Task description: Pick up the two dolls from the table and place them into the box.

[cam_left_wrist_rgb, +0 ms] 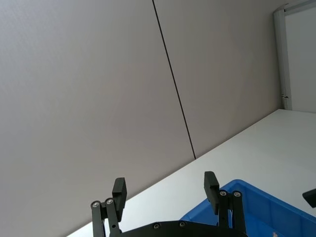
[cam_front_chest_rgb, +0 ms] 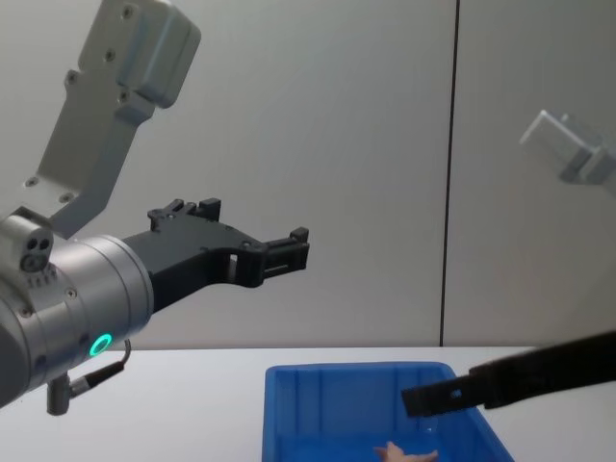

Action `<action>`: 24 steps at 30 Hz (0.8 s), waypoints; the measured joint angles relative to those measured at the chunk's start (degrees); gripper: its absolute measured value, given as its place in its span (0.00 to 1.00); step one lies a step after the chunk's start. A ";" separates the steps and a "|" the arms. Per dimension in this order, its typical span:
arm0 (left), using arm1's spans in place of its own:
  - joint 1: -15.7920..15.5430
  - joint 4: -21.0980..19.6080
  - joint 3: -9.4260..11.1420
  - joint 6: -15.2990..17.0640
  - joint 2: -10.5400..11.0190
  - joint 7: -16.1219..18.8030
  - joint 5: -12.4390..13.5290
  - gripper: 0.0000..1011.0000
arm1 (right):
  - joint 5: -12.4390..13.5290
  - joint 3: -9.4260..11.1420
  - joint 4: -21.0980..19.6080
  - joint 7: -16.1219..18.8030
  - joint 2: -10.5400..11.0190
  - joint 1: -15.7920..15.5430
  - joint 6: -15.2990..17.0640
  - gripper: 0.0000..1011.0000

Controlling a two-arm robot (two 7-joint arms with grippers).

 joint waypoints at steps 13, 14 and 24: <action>0.00 0.00 0.00 0.00 0.00 0.00 0.00 0.99 | 5.67 2.95 -2.28 -3.77 1.59 -1.22 -4.71 0.99; 0.00 0.00 0.00 0.00 0.00 0.00 0.00 0.99 | 6.65 3.50 -2.59 -4.52 1.88 -1.47 -5.22 0.99; -0.02 0.00 -0.04 -0.01 0.00 -0.04 0.00 0.99 | 12.46 6.91 -4.22 -9.83 3.75 -3.41 -7.74 0.99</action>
